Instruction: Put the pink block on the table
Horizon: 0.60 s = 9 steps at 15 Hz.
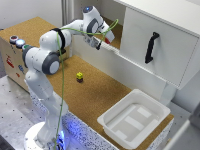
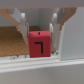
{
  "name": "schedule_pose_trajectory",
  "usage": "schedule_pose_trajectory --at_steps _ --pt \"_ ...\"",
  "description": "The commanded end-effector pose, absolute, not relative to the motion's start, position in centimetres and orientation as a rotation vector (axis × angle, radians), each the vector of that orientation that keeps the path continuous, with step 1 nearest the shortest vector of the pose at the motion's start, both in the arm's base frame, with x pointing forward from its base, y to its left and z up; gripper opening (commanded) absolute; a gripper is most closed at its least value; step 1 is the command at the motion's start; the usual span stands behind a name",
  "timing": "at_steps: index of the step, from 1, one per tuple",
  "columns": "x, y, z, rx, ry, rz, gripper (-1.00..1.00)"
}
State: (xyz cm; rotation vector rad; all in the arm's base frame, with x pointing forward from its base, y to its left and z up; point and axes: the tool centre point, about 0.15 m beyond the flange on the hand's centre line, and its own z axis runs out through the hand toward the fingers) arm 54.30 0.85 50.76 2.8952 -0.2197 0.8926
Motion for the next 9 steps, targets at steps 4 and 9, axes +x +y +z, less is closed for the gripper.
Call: schedule_pose_trajectory --at_steps 4,9 --pt "46.0 -4.1 46.6 3.078 0.213 0.931 -1.0" --pt "42.9 -6.1 45.2 3.085 0.329 0.917 -1.0"
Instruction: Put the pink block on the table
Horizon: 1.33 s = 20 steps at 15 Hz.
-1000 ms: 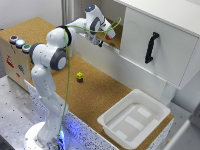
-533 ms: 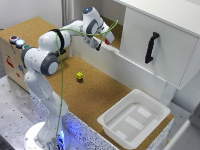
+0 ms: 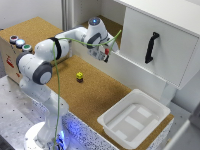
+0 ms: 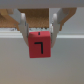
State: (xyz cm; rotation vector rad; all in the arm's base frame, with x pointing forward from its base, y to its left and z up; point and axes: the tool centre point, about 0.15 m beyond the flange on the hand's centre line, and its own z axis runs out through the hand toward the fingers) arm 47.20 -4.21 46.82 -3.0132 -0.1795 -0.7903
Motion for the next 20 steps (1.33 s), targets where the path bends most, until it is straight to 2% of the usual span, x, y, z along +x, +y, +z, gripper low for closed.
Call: schedule_pose_trajectory --at_steps 1,10,20 --pt "42.5 -6.6 44.7 -2.914 -0.312 -0.86 -1.0" --pt "40.7 -10.6 37.0 -3.035 -0.3 -0.731 -1.0" --pt "39.8 -14.0 30.5 -2.983 -0.047 -0.853 -1.0"
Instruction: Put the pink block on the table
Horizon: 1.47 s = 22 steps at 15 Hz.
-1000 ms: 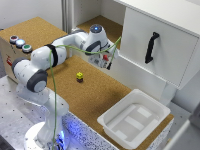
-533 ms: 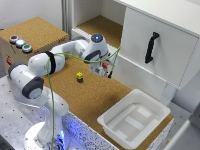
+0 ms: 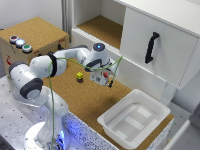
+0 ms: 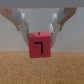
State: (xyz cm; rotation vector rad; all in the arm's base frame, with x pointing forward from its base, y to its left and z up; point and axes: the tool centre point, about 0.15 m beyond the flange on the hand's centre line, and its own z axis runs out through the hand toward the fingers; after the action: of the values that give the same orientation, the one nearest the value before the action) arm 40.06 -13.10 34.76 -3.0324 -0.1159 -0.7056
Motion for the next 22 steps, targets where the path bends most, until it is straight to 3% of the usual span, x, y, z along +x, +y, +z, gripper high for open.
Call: schedule_pose_trajectory --at_steps 1,13,19,20,22 --pt "39.6 -14.0 29.7 -2.975 -0.018 -0.847 -1.0" --pt "41.2 -15.4 21.4 -3.016 0.108 -0.722 -1.0" --pt "41.7 -17.0 20.7 -3.057 0.152 -0.686 -1.0" --pt "41.7 -16.9 22.0 -3.018 0.147 -0.726 1.0" --pt "41.0 -16.5 24.3 -2.97 0.086 -0.796 1.0"
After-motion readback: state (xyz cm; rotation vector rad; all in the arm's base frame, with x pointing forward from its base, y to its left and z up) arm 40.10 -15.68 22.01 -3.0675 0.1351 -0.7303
